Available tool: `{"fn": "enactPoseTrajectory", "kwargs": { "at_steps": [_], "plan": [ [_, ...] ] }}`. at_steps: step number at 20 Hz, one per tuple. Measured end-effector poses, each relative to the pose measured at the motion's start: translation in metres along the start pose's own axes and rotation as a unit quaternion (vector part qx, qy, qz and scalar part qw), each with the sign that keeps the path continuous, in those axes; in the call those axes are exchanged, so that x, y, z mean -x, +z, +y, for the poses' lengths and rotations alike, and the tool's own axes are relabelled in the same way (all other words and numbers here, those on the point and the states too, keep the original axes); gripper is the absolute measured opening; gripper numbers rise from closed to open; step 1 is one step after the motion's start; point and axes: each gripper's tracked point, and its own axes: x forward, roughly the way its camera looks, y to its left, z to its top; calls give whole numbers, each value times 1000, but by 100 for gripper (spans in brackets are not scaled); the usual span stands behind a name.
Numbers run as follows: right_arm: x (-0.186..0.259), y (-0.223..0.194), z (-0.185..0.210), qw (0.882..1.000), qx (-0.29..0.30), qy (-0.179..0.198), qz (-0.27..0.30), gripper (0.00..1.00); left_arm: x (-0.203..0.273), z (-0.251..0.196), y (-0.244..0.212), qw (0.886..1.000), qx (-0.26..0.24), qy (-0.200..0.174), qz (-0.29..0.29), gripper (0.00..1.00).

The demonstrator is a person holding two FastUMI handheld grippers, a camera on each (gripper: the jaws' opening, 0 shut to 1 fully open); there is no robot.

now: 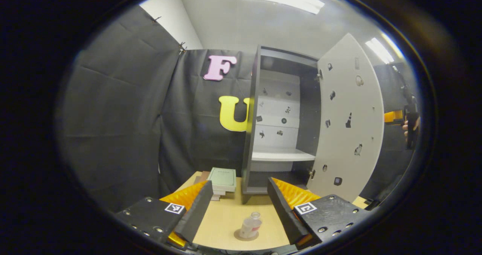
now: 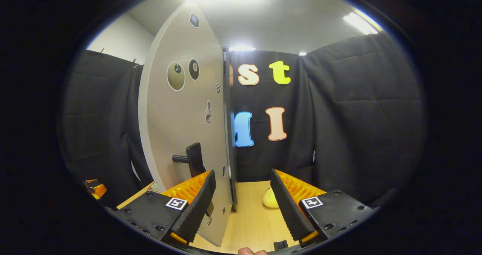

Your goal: Open the cabinet door with the right hand, grasp the bottle in the cabinet with the left hand and place it on the coaster, then close the cabinet door with the right hand.

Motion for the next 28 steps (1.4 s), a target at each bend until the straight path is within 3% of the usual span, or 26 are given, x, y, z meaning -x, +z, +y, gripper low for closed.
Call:
{"fn": "enactPoseTrajectory", "kwargs": {
  "at_steps": [8,11,12,13,15,17,18,19,25,28],
  "plan": [
    [-22,-15,66,993,-63,98,21,96,15,-2,0,999,-31,21,14,87],
    [-37,-22,81,992,-46,110,36,95,22,9,-3,998,-32,42,20,87],
    [-42,-24,88,991,-46,116,40,100,26,17,-4,998,-37,53,23,92],
    [-45,-23,96,990,-47,125,40,96,31,23,-6,997,-41,63,27,87],
    [-50,-24,109,988,-45,139,43,95,36,32,-7,996,-40,76,32,87],
    [-56,-23,124,986,-39,154,42,95,39,37,-10,996,-28,80,36,87],
    [-61,-24,132,985,-37,161,42,100,37,37,-10,996,-22,81,38,87],
    [-64,-24,140,984,-36,168,43,96,36,38,-9,996,-18,83,40,87],
    [-86,-23,193,973,-18,224,52,96,37,37,-9,995,-16,89,42,87],
    [-90,-20,195,973,-4,228,44,96,37,36,-9,995,-11,87,45,87]
  ]
}}
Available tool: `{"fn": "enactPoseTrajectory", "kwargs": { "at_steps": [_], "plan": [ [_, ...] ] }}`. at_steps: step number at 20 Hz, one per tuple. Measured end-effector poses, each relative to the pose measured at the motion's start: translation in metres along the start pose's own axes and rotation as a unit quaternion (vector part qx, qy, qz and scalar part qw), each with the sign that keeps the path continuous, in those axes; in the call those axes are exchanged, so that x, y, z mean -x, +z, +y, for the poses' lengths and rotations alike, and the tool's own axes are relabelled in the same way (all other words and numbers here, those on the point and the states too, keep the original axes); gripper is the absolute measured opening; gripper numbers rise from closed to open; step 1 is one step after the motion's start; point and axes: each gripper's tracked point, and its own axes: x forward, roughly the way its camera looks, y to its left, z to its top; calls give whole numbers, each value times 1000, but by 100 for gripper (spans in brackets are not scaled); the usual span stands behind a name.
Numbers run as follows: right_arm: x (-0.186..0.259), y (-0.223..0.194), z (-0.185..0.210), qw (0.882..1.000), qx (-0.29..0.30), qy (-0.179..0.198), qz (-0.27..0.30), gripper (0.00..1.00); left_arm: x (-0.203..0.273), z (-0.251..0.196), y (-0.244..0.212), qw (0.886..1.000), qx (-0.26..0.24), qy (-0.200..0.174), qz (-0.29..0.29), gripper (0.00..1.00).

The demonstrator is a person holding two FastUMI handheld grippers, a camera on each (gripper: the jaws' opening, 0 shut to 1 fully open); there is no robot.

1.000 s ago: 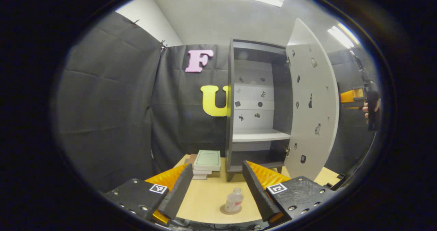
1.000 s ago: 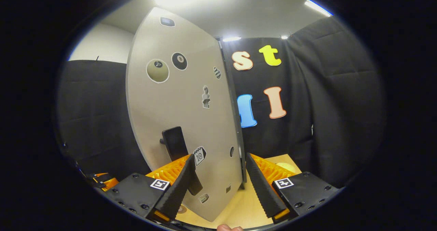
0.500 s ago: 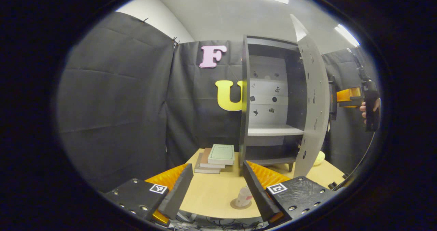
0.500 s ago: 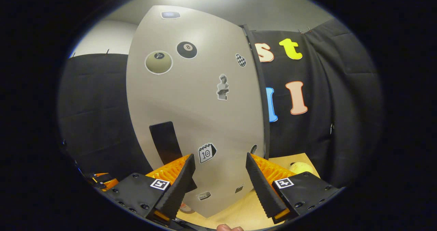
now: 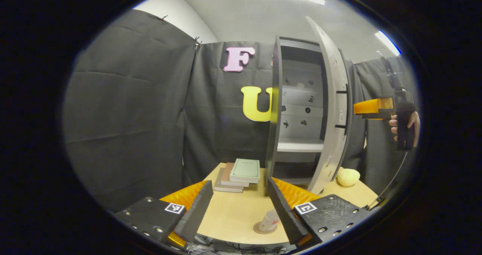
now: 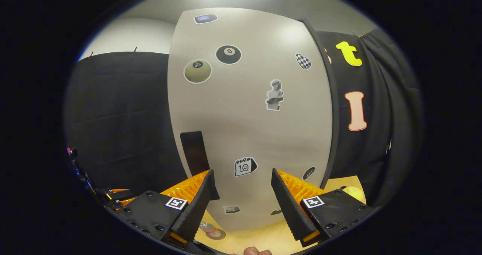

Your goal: Open the cabinet door with the right hand, grasp the bottle in the cabinet with the left hand and place it on the coaster, then close the cabinet door with the right hand.

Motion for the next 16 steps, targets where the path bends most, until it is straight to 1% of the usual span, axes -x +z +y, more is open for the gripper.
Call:
{"fn": "enactPoseTrajectory", "kwargs": {
  "at_steps": [2,3,7,9,10,11,12,15,16],
  "plan": [
    [-2,0,-7,1000,4,-8,-1,96,3,-1,2,1000,8,-7,-3,88],
    [-3,-2,-11,1000,0,-11,-1,96,5,-2,4,1000,12,-12,-5,90],
    [7,-7,-16,999,-21,-29,-2,96,7,-3,10,999,14,-26,-21,90],
    [19,-10,-20,999,-23,-41,-2,96,8,-7,12,999,10,-36,-27,87],
    [23,-10,-23,999,-17,-49,-1,95,9,-7,12,999,10,-43,-29,92],
    [29,-10,-28,998,-6,-59,-1,95,10,-9,12,998,10,-53,-31,92],
    [34,-9,-34,997,5,-72,0,96,12,-10,13,997,12,-62,-34,88],
    [54,-9,-46,994,26,-103,-2,96,15,-12,14,995,18,-86,-39,88],
    [59,-10,-46,994,27,-109,-3,97,15,-10,14,995,14,-86,-40,88]
  ]
}}
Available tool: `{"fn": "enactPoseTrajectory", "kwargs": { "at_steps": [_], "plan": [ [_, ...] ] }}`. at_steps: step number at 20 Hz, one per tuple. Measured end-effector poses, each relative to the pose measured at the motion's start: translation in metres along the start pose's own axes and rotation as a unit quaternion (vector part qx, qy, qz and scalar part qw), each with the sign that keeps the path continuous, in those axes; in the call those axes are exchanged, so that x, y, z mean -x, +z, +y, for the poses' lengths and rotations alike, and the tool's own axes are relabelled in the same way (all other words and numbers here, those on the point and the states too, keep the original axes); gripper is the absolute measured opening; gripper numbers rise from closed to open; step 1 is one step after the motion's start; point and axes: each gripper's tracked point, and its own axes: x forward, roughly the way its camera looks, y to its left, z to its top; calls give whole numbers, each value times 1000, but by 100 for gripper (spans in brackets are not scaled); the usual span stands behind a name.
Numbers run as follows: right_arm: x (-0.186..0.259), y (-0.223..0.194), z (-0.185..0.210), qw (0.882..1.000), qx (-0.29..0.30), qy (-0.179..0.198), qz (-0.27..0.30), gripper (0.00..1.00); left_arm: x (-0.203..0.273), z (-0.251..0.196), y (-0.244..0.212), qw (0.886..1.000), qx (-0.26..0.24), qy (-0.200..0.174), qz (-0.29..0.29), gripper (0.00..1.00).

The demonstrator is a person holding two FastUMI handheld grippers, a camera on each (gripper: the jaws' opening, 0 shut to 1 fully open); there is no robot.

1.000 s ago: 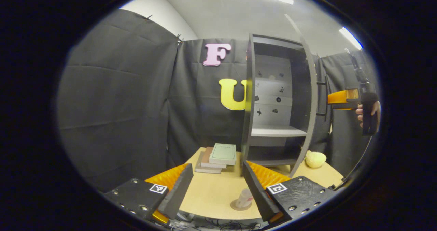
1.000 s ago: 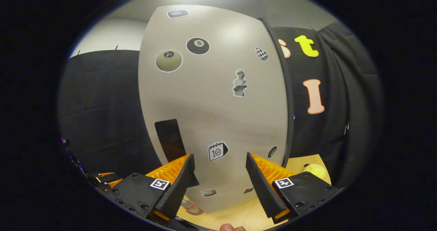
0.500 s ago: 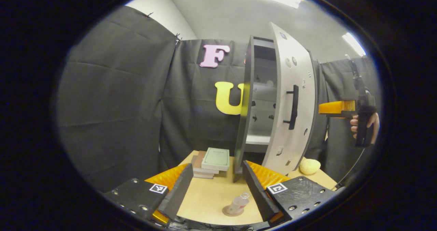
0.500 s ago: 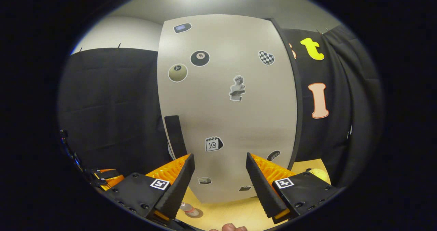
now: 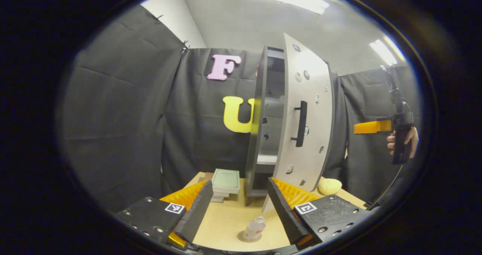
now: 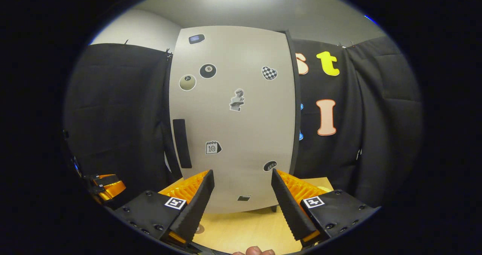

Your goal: Open the cabinet door with the right hand, grasp the bottle in the cabinet with the left hand and place it on the coaster, then close the cabinet door with the right hand.

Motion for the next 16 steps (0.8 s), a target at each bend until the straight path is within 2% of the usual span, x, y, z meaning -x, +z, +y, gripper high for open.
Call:
{"fn": "enactPoseTrajectory", "kwargs": {
  "at_steps": [3,4,5,6,9,15,16],
  "plan": [
    [13,-12,-16,999,1,-39,6,98,1,-3,6,1000,-30,7,-3,87],
    [15,-21,-21,999,2,-49,12,98,1,-1,8,999,-42,8,-3,90],
    [16,-30,-24,998,3,-56,20,99,1,0,11,999,-52,8,-4,87],
    [14,-37,-27,998,1,-60,27,99,-1,1,13,998,-59,10,-3,90],
    [16,-55,-39,997,-6,-65,35,99,-5,-6,11,998,-59,13,6,87],
    [22,-77,-82,996,12,-78,39,99,-29,-55,10,998,-65,25,13,88],
    [22,-78,-88,996,12,-81,37,95,-32,-63,9,998,-65,23,15,88]
  ]
}}
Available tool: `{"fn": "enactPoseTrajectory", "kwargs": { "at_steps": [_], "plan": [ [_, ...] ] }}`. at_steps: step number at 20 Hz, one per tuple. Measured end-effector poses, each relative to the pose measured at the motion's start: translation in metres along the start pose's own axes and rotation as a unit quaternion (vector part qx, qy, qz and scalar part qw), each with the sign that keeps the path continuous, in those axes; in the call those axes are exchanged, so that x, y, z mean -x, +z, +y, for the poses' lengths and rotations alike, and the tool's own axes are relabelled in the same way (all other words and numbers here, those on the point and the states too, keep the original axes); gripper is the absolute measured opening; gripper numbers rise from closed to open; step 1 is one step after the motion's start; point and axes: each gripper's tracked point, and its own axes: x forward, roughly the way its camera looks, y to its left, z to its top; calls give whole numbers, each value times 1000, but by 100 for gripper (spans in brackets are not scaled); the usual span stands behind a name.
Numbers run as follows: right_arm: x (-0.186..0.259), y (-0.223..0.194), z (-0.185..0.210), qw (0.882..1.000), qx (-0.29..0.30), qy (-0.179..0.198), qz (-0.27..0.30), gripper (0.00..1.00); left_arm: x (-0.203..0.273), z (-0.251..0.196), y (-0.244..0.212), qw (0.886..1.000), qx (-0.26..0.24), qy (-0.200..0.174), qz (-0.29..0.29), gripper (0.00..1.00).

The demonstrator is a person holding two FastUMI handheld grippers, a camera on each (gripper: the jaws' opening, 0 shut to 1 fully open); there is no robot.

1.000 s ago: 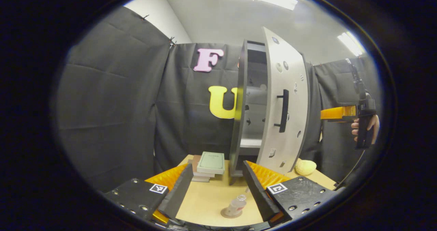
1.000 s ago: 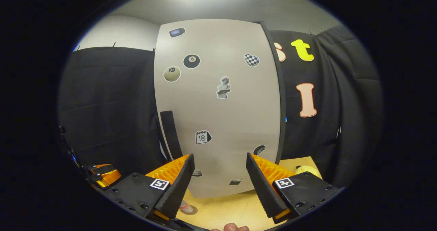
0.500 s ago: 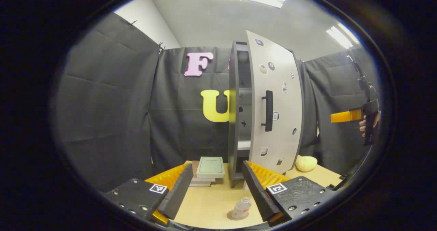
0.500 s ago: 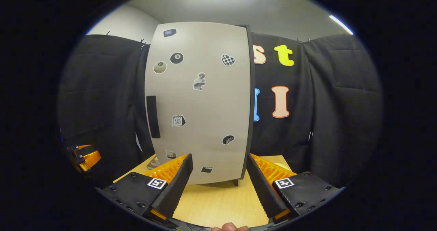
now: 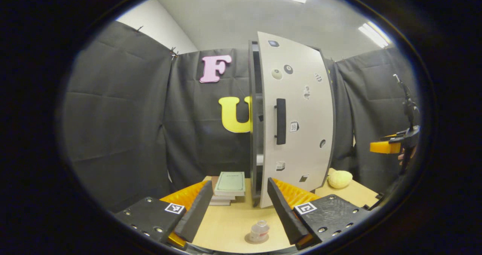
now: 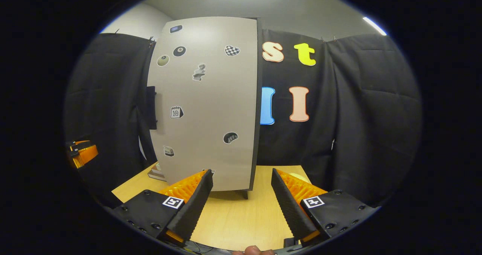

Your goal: Open the cabinet door with the right hand, grasp the bottle in the cabinet with the left hand and place it on the coaster, then close the cabinet door with the right hand.

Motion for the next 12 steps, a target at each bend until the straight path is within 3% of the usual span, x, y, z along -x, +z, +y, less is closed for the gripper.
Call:
{"fn": "enactPoseTrajectory", "kwargs": {
  "at_steps": [4,12],
  "plan": [
    [1,-6,-21,1000,-13,-18,-8,99,-12,-31,5,1000,12,-29,5,88],
    [8,-28,-52,998,-32,-48,7,99,-38,-59,15,999,15,-45,-5,87]
  ]
}}
